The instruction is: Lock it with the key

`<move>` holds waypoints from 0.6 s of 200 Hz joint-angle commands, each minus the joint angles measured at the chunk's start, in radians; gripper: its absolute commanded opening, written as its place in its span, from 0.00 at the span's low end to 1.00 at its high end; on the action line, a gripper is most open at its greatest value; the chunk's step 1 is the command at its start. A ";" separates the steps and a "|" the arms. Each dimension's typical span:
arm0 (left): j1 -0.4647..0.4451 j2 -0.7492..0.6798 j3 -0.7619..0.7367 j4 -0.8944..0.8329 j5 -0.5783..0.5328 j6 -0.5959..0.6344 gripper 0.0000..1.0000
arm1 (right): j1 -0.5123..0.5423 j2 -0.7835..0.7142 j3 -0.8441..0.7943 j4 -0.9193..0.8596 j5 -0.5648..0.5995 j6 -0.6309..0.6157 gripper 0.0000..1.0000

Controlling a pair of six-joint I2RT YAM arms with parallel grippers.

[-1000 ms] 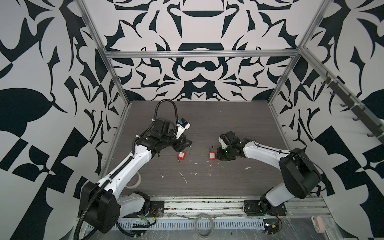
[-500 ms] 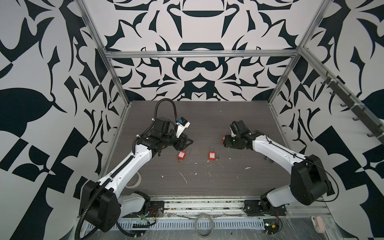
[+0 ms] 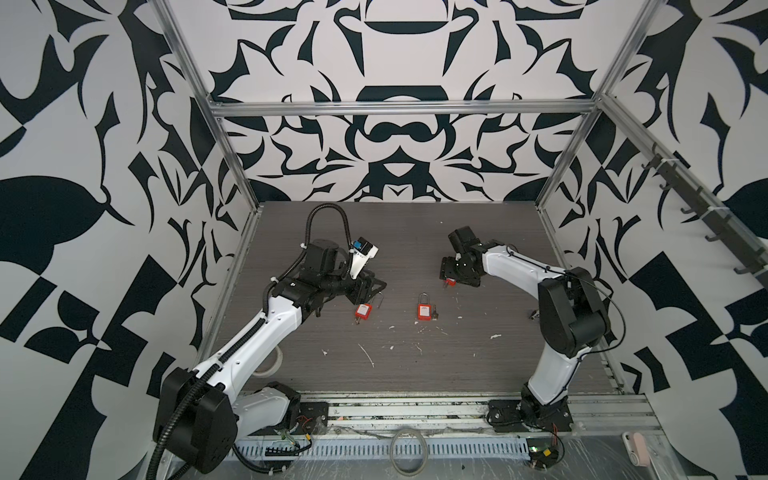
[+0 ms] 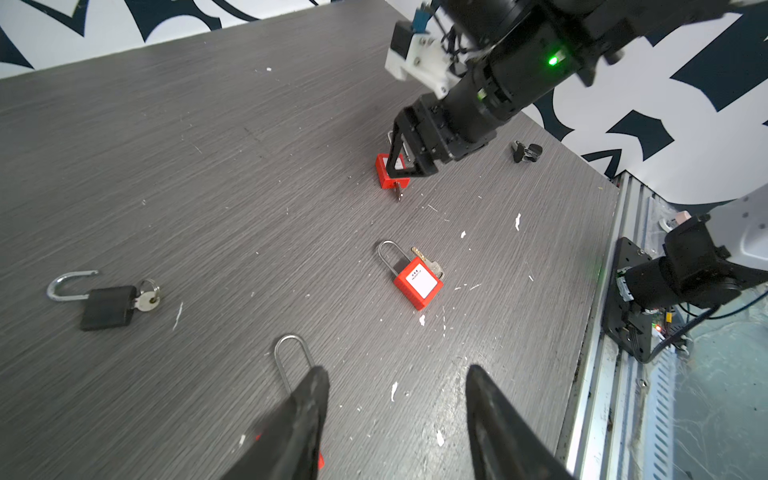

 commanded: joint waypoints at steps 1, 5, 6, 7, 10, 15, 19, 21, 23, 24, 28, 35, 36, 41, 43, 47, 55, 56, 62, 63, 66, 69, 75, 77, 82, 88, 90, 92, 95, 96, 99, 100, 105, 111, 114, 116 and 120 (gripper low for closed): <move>0.003 -0.030 -0.034 0.024 0.007 -0.013 0.55 | -0.004 0.015 0.057 -0.031 0.030 0.026 0.79; 0.004 -0.031 -0.037 0.028 0.006 -0.014 0.55 | -0.004 0.022 0.060 -0.030 0.031 0.027 0.79; 0.003 -0.031 -0.038 0.028 0.006 -0.014 0.56 | -0.004 0.023 0.062 -0.030 0.031 0.028 0.79; 0.003 -0.031 -0.038 0.029 0.006 -0.013 0.56 | -0.004 0.024 0.063 -0.030 0.031 0.029 0.79; 0.004 -0.032 -0.039 0.030 0.005 -0.013 0.55 | -0.004 0.031 0.067 -0.030 0.030 0.028 0.78; 0.004 -0.033 -0.040 0.030 0.003 -0.011 0.55 | -0.005 0.043 0.075 -0.028 0.026 0.028 0.78; 0.003 -0.031 -0.040 0.030 0.002 -0.011 0.55 | -0.004 0.052 0.081 -0.027 0.023 0.026 0.77; 0.003 -0.031 -0.040 0.030 0.003 -0.011 0.55 | -0.004 0.056 0.083 -0.028 0.021 0.024 0.77; 0.003 -0.031 -0.040 0.029 0.002 -0.011 0.55 | -0.004 0.060 0.086 -0.028 0.021 0.023 0.77; 0.003 -0.031 -0.040 0.029 0.002 -0.011 0.55 | -0.004 0.061 0.088 -0.028 0.021 0.024 0.77; 0.004 -0.029 -0.039 0.029 0.002 -0.010 0.55 | -0.004 0.070 0.094 -0.032 0.019 0.024 0.76; 0.003 -0.026 -0.039 0.027 0.002 -0.010 0.55 | -0.004 0.084 0.105 -0.033 0.015 0.022 0.74; 0.003 -0.026 -0.039 0.027 0.001 -0.010 0.55 | -0.004 0.085 0.107 -0.033 0.015 0.021 0.74; 0.003 -0.024 -0.038 0.027 0.001 -0.011 0.55 | -0.004 0.093 0.111 -0.035 0.011 0.019 0.74; 0.003 -0.023 -0.038 0.027 0.002 -0.011 0.55 | -0.004 0.095 0.113 -0.035 0.011 0.018 0.73; 0.003 -0.022 -0.037 0.027 0.002 -0.010 0.55 | -0.004 0.101 0.116 -0.035 0.011 0.018 0.72; 0.004 -0.018 -0.037 0.027 0.000 -0.010 0.55 | -0.004 0.107 0.120 -0.035 0.011 0.015 0.70; 0.003 -0.017 -0.037 0.027 0.002 -0.010 0.55 | -0.004 0.107 0.120 -0.035 0.011 0.015 0.70; 0.003 -0.015 -0.037 0.027 0.003 -0.009 0.55 | -0.004 0.111 0.121 -0.038 0.014 0.011 0.69; 0.003 -0.014 -0.037 0.027 0.003 -0.009 0.55 | -0.004 0.111 0.122 -0.039 0.015 0.010 0.69; 0.003 -0.014 -0.037 0.027 0.002 -0.010 0.54 | -0.004 0.113 0.124 -0.042 0.019 0.010 0.68; 0.004 -0.012 -0.037 0.027 0.002 -0.011 0.55 | -0.004 0.114 0.125 -0.046 0.021 0.009 0.68; 0.003 -0.009 -0.037 0.027 0.003 -0.010 0.54 | -0.004 0.118 0.126 -0.052 0.027 0.004 0.67; 0.003 -0.009 -0.037 0.028 0.002 -0.010 0.54 | -0.004 0.118 0.126 -0.054 0.030 0.001 0.67; 0.004 -0.006 -0.037 0.029 0.003 -0.010 0.54 | -0.004 0.120 0.127 -0.063 0.038 -0.003 0.66; 0.004 -0.003 -0.037 0.030 0.003 -0.009 0.54 | -0.004 0.122 0.128 -0.072 0.047 -0.009 0.65; 0.004 -0.002 -0.037 0.031 0.004 -0.010 0.54 | -0.004 0.122 0.126 -0.073 0.050 -0.012 0.65; 0.004 -0.001 -0.037 0.032 0.006 -0.009 0.54 | -0.004 0.122 0.127 -0.077 0.051 -0.014 0.65; 0.004 0.000 -0.037 0.032 0.006 -0.010 0.54 | -0.004 0.123 0.128 -0.081 0.056 -0.018 0.64; 0.005 0.000 -0.037 0.033 0.007 -0.010 0.54 | -0.004 0.124 0.129 -0.084 0.058 -0.019 0.64; 0.004 0.002 -0.037 0.034 0.009 -0.012 0.54 | -0.004 0.125 0.130 -0.092 0.063 -0.024 0.64; 0.003 0.003 -0.037 0.034 0.010 -0.012 0.54 | -0.004 0.124 0.131 -0.095 0.067 -0.026 0.63; 0.004 0.006 -0.035 0.036 0.012 -0.012 0.54 | -0.004 0.124 0.132 -0.104 0.075 -0.035 0.63; 0.003 0.011 -0.033 0.035 0.012 -0.010 0.54 | -0.003 0.120 0.129 -0.108 0.080 -0.045 0.61; 0.004 0.015 -0.032 0.033 0.012 -0.009 0.54 | -0.004 0.117 0.126 -0.108 0.083 -0.051 0.61; 0.003 0.017 -0.030 0.032 0.012 -0.010 0.54 | -0.004 0.114 0.124 -0.109 0.085 -0.053 0.61; 0.003 0.021 -0.027 0.030 0.011 -0.009 0.54 | -0.004 0.107 0.119 -0.110 0.093 -0.060 0.60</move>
